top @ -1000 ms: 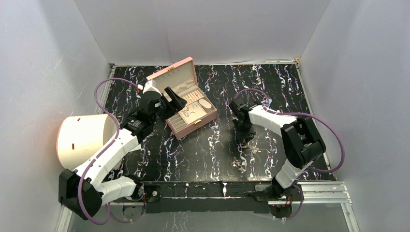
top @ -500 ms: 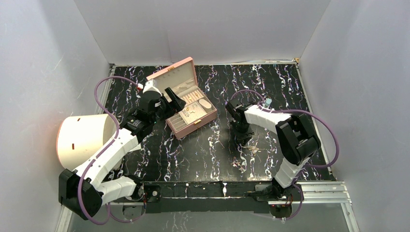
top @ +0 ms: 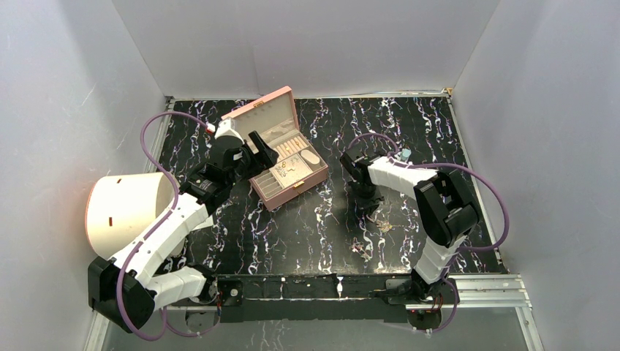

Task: Organize the mixed jewelry
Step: Pick up the jewelry from the center of the board.

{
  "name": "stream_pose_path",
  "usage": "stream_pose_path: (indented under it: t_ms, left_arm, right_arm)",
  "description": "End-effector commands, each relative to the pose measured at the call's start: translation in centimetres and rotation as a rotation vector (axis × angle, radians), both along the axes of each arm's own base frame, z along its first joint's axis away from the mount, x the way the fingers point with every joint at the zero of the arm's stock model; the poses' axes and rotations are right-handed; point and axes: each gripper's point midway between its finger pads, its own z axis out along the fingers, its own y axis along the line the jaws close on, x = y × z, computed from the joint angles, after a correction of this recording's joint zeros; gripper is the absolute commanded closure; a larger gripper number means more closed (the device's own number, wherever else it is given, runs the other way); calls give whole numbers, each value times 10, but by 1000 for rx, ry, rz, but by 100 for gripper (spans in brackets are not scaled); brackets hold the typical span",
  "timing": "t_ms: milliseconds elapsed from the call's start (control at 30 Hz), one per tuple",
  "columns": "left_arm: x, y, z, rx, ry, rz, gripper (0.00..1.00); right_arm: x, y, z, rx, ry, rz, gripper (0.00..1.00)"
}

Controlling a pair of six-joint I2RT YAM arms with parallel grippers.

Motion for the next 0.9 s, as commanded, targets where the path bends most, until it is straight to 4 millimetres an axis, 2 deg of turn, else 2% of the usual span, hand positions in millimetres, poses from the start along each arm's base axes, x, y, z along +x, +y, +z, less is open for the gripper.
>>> stream_pose_path:
  t_ms: [0,133,267,400,700,867]
  left_arm:
    - [3,7,21,1,-53,25,23]
    - [1,8,20,1,-52,25,23]
    - [0,8,20,-2,-50,25,23]
    - [-2,9,24,-1,-56,25,23]
    - [-3,11,22,-2,-55,29,23]
    - [-2,7,21,-15,-51,24,23]
  right_arm:
    - [25,41,-1,165,-48,14,93]
    - [38,70,3,285,-71,60,91]
    - [58,79,1,291,-120,70,88]
    - [65,72,-1,237,-138,47,84]
    - [40,49,3,186,-114,33,77]
    - [37,46,6,170,-109,33,76]
